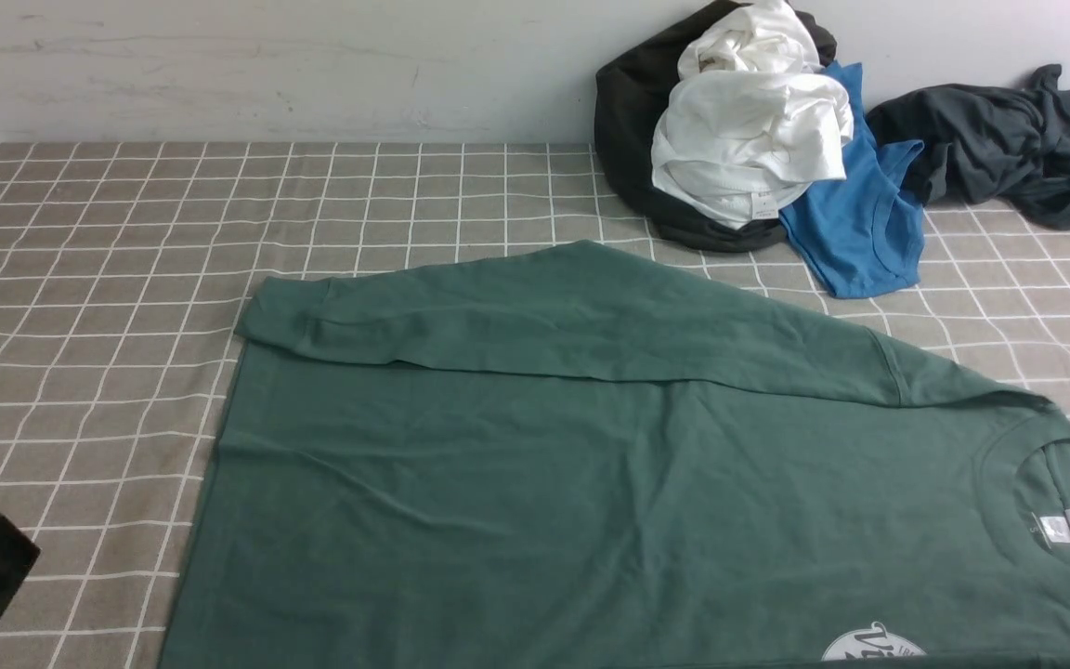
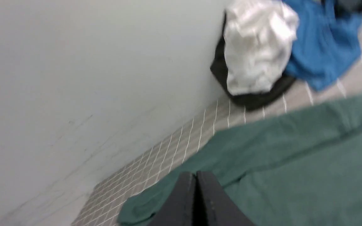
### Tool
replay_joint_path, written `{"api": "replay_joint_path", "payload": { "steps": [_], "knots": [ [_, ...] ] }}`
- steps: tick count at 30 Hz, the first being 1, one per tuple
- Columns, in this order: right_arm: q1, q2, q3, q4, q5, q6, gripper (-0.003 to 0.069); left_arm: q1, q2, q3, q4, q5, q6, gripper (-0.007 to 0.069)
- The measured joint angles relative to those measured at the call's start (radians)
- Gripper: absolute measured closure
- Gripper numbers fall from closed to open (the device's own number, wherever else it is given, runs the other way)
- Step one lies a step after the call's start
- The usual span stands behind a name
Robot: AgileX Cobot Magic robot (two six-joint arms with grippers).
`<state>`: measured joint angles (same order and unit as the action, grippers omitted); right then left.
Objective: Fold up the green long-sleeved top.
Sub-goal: Use the left arm to clamp the cuff closest to it
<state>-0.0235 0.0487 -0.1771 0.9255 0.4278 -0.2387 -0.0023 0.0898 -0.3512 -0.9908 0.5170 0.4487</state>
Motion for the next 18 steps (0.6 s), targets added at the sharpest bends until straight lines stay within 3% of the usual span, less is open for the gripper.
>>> {"api": "replay_joint_path", "payload": {
  "steps": [4, 7, 13, 14, 18],
  "knots": [
    [0.0, 0.183, -0.206, -0.159, 0.008, -0.206, 0.0673, 0.0, 0.209, -0.168, 0.193, 0.145, 0.028, 0.0631],
    [0.014, 0.351, -0.369, -0.306, 0.091, -0.3, 0.0673, 0.0, 0.386, -0.315, 0.446, 0.334, 0.024, 0.0631],
    [0.15, 0.577, -0.546, -0.458, 0.434, -0.28, 0.0673, -0.069, 0.665, -0.403, 0.807, 0.57, -0.121, 0.0619],
    [0.155, 0.583, -0.546, -0.461, 0.434, -0.278, 0.0673, -0.075, 0.672, -0.403, 0.807, 0.572, -0.121, 0.0619],
    [0.261, 0.705, -0.567, -0.521, 0.714, -0.269, 0.0673, -0.258, 0.805, -0.403, 0.867, 0.581, -0.154, 0.0533]
  ]
}}
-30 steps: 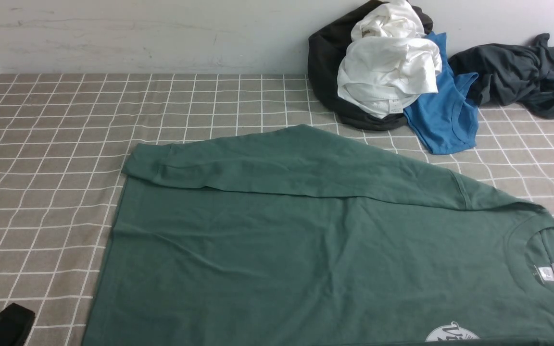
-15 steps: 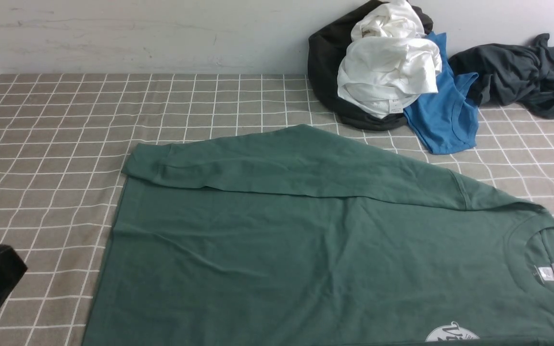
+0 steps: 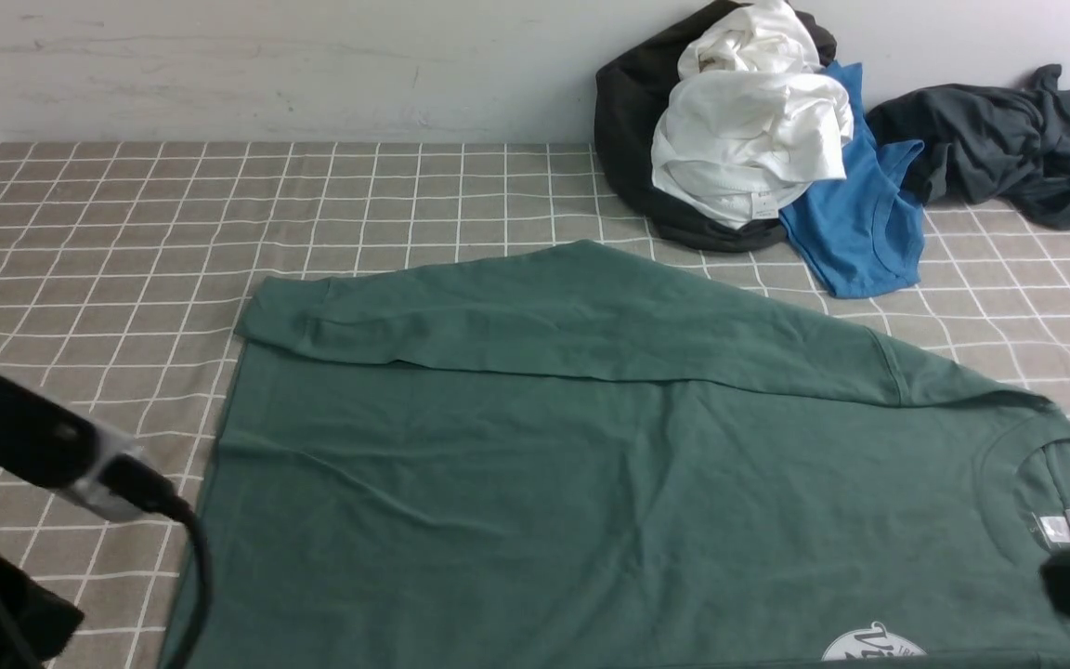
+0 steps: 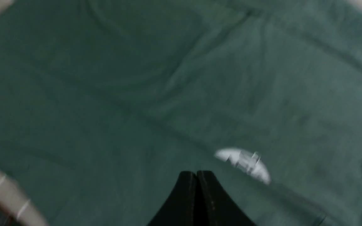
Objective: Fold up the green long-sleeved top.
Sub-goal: Use the left arm to clamp the cuff closest to it
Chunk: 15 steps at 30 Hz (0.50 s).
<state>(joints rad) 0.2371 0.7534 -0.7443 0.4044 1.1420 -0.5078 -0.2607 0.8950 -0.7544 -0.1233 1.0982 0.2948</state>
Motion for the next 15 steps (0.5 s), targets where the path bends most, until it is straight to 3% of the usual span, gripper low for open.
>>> {"api": "replay_joint_path", "payload": {
  "steps": [1, 3, 6, 10, 15],
  "knots": [
    [0.004, 0.004, 0.0, 0.0, 0.007, 0.0, 0.0673, -0.009, 0.0, 0.0, 0.0, 0.0, 0.0, 0.0528],
    [0.051, 0.036, 0.0, -0.004, 0.063, 0.0, 0.0673, -0.112, 0.076, 0.0, 0.003, 0.003, 0.0, 0.0435],
    [0.071, 0.045, -0.001, -0.005, 0.068, 0.0, 0.0673, -0.18, 0.17, 0.0, 0.007, 0.007, -0.001, 0.0325],
    [0.078, 0.045, -0.001, -0.005, 0.056, 0.0, 0.0673, -0.212, 0.346, 0.0, 0.022, -0.006, -0.007, 0.0176],
    [0.078, 0.045, -0.001, -0.007, 0.039, 0.0, 0.0673, -0.212, 0.531, -0.001, 0.037, -0.074, -0.008, 0.0111]
  ]
}}
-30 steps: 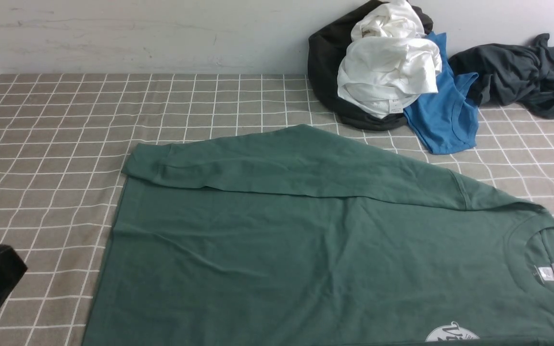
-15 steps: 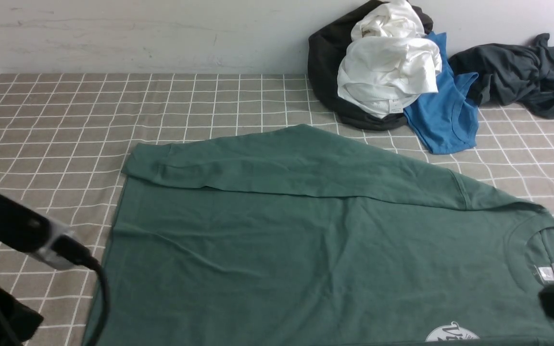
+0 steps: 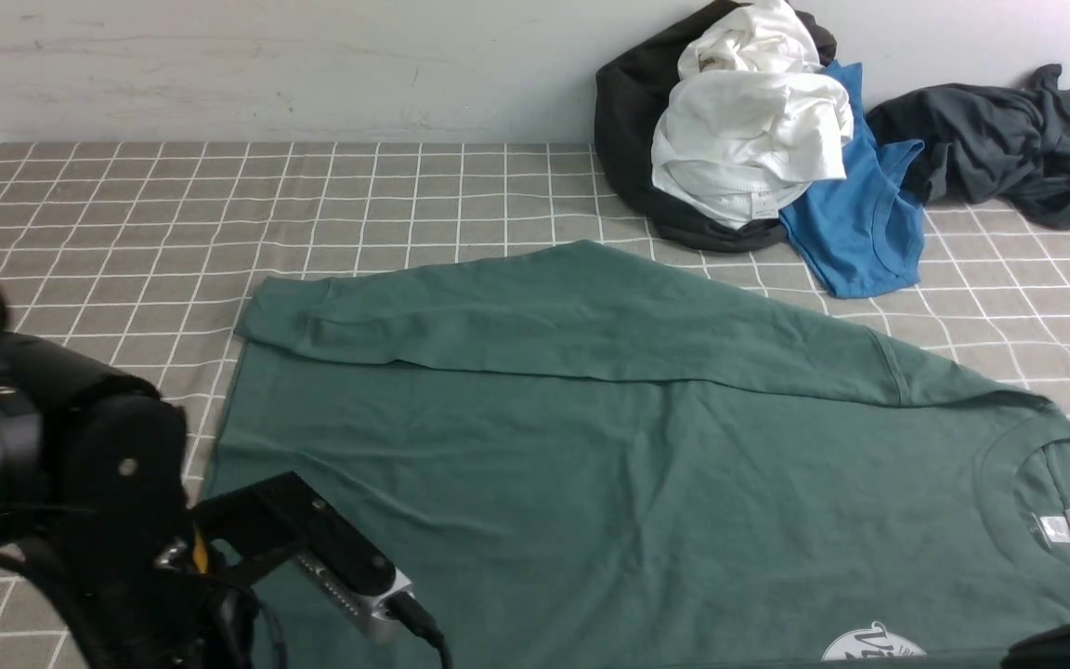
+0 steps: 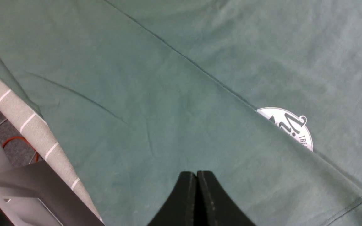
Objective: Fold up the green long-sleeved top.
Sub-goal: Use the left arm to clamp the cuff closest to it, then use the left arm to drag and place the cuff at the centered position on the left edge of the fabric
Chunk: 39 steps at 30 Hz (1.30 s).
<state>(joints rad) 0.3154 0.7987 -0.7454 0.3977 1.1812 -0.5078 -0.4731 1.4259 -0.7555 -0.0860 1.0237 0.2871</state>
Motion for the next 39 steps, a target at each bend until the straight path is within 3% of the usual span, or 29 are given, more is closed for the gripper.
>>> {"api": "replay_joint_path", "payload": {
  "steps": [6, 12, 16, 23, 31, 39],
  "knots": [
    [0.0, 0.0, 0.0, 0.001, -0.014, 0.0, 0.0673, 0.0, 0.201, -0.001, 0.026, -0.087, -0.016, 0.0104],
    [0.0, 0.0, 0.0, 0.004, -0.039, 0.0, 0.0673, 0.0, 0.243, -0.013, 0.062, -0.1, -0.069, 0.0126],
    [0.0, 0.0, 0.0, 0.004, -0.044, 0.0, 0.0673, -0.001, 0.238, -0.013, 0.062, -0.1, -0.102, 0.0252],
    [0.0, 0.0, 0.0, 0.005, -0.044, -0.004, 0.0673, -0.001, 0.167, -0.012, 0.066, -0.109, -0.113, 0.0589],
    [0.0, 0.0, 0.0, 0.008, -0.045, -0.004, 0.0673, -0.001, 0.083, -0.069, 0.086, -0.038, -0.113, 0.0622],
    [0.0, 0.0, 0.0, 0.008, -0.06, -0.007, 0.0673, -0.001, 0.085, -0.401, 0.227, 0.039, -0.113, 0.0622]
  ]
}}
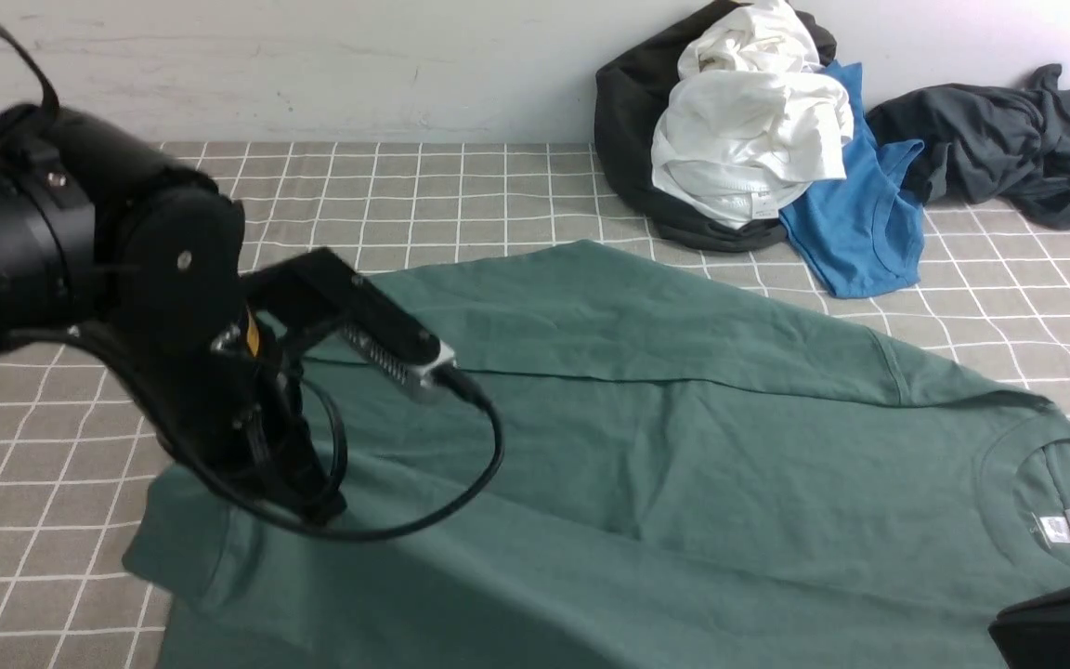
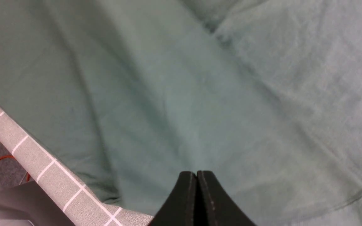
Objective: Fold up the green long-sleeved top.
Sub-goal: Use the left arm to drag and place the cuff at the centered position on the left edge of the fabric, then use the left arm to clamp the cuff farthest from it
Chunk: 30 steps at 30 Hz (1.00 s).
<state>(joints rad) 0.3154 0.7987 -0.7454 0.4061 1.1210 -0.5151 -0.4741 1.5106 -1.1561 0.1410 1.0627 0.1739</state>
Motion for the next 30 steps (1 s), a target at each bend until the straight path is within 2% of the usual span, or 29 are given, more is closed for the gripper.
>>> {"api": "replay_joint_path", "payload": {
  "steps": [8, 14, 20, 22, 24, 26, 30],
  "knots": [
    [0.0, 0.0, 0.0, -0.004, 0.0, 0.0, 0.0673, 0.015, 0.227, -0.167, 0.054, 0.016, 0.0, 0.0618],
    [0.0, 0.0, 0.0, -0.005, 0.0, 0.0, 0.0673, 0.078, 0.347, -0.201, 0.042, 0.008, -0.007, 0.0553],
    [0.0, 0.011, -0.002, -0.028, -0.015, 0.017, 0.0668, 0.144, 0.378, -0.255, -0.016, -0.026, -0.008, 0.03],
    [0.0, 0.038, -0.012, -0.068, -0.031, 0.06, 0.0652, 0.159, 0.378, -0.29, -0.023, -0.031, -0.008, 0.0176],
    [0.0, 0.079, -0.033, -0.114, -0.035, 0.11, 0.0633, 0.18, 0.38, -0.327, -0.03, -0.039, -0.013, 0.0094],
    [0.0, 0.12, -0.064, -0.167, -0.038, 0.17, 0.0613, 0.21, 0.387, -0.364, -0.034, -0.048, -0.028, 0.0047],
    [0.0, 0.222, -0.141, -0.264, -0.043, 0.274, 0.0582, 0.281, 0.442, -0.468, -0.038, -0.062, -0.063, 0.0032]
  ]
}}
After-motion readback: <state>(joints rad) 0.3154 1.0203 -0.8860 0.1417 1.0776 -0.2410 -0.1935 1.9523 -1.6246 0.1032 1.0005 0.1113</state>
